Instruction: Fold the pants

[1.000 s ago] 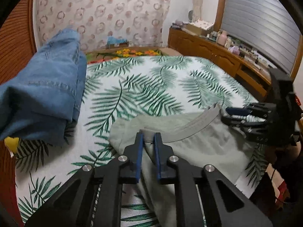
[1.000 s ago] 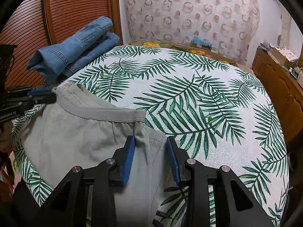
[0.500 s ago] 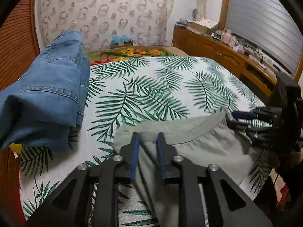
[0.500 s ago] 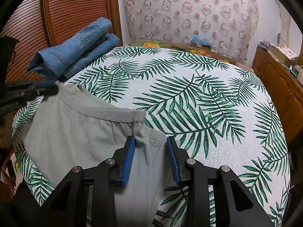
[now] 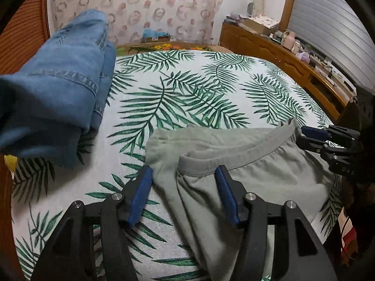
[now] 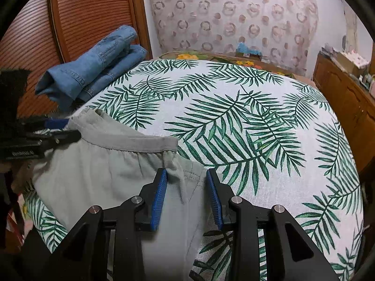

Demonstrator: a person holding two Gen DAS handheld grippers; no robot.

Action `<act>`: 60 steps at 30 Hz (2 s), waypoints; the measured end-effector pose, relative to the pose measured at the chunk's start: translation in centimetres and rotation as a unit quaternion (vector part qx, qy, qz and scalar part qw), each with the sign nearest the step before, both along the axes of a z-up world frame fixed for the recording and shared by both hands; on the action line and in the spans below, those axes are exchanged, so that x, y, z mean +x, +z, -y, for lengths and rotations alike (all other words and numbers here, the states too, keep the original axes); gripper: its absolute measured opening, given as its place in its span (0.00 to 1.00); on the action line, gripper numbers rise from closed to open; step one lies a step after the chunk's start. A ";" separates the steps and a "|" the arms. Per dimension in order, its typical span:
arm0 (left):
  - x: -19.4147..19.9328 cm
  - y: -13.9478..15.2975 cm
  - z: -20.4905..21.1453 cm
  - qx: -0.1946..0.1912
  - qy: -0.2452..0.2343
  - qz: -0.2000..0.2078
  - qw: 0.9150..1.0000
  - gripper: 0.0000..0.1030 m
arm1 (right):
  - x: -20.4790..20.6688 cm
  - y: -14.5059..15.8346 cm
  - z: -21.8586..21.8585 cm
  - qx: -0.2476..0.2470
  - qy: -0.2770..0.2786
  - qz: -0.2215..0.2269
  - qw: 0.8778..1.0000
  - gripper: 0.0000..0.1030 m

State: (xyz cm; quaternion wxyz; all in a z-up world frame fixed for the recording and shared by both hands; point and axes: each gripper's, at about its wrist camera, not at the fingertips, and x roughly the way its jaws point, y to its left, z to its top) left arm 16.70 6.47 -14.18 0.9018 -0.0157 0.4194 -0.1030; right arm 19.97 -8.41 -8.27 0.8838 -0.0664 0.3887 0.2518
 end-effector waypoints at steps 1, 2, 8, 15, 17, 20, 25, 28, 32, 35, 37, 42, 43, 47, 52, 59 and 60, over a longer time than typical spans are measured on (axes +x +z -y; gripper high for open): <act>0.0 0.0 -0.1 -0.001 0.000 0.002 1.000 0.56 | 0.0 0.0 0.0 0.002 0.000 0.000 1.000 0.36; -0.1 -0.1 -0.1 -0.002 0.001 0.005 1.000 0.56 | -0.1 0.1 0.0 0.002 0.000 0.000 1.000 0.37; -0.2 -0.1 -0.1 -0.002 0.000 0.007 1.000 0.56 | -0.5 0.5 0.3 -0.002 -0.012 0.010 1.000 0.48; -0.5 -0.1 -0.2 -0.006 -0.001 0.007 1.000 0.56 | -0.5 0.4 1.3 -0.010 -0.025 -0.012 1.000 0.51; -0.6 0.0 -0.2 -0.007 -0.001 0.007 1.000 0.56 | -0.2 0.2 1.2 -0.014 -0.021 -0.024 0.999 0.51; -0.6 0.0 -0.2 -0.008 0.000 0.007 1.000 0.56 | 0.0 0.4 0.6 -0.028 -0.019 -0.022 0.999 0.51; -0.6 0.0 -0.4 -0.009 0.000 0.007 1.000 0.56 | 0.3 0.3 -0.2 -0.030 -0.009 -0.019 0.999 0.50; -0.6 0.1 -0.3 -0.010 0.000 0.007 1.000 0.56 | 0.7 0.2 -0.4 -0.023 0.002 -0.022 0.999 0.41; -0.6 0.0 -0.4 -0.010 0.000 0.007 1.000 0.56 | 0.9 -0.1 -0.6 -0.001 0.028 -0.035 0.999 0.15; -0.6 0.1 -0.3 -0.010 0.001 0.008 1.000 0.56 | 0.6 -0.3 -0.7 -0.007 0.030 -0.022 0.999 0.13; -0.7 0.1 -0.2 -0.007 0.001 0.009 1.000 0.56 | 0.6 -0.5 -0.6 -0.002 0.029 -0.017 0.999 0.13; -0.6 0.3 -0.4 -0.016 0.006 0.006 1.000 0.56 | 0.2 -0.6 -0.8 -0.011 0.031 -0.007 0.999 0.13; -0.6 0.3 -0.5 -0.018 0.008 0.004 1.000 0.56 | 0.2 -0.6 -0.8 -0.010 0.030 -0.007 0.999 0.13; -0.8 0.4 -0.9 -0.033 0.023 -0.001 0.999 0.56 | 0.0 -0.5 -0.7 -0.006 0.030 -0.007 0.999 0.13; -0.9 0.2 -1.6 -0.058 0.050 -0.004 0.997 0.56 | 0.0 -0.5 -0.6 -0.007 0.029 -0.005 1.000 0.13; -0.4 0.0 -1.7 -0.077 0.085 -0.002 0.993 0.56 | -0.2 -0.4 -0.6 -0.007 0.029 -0.006 1.000 0.13; -0.2 0.1 -1.7 -0.078 0.086 -0.003 0.993 0.56 | -0.2 -0.4 -0.6 -0.006 0.029 -0.006 1.000 0.13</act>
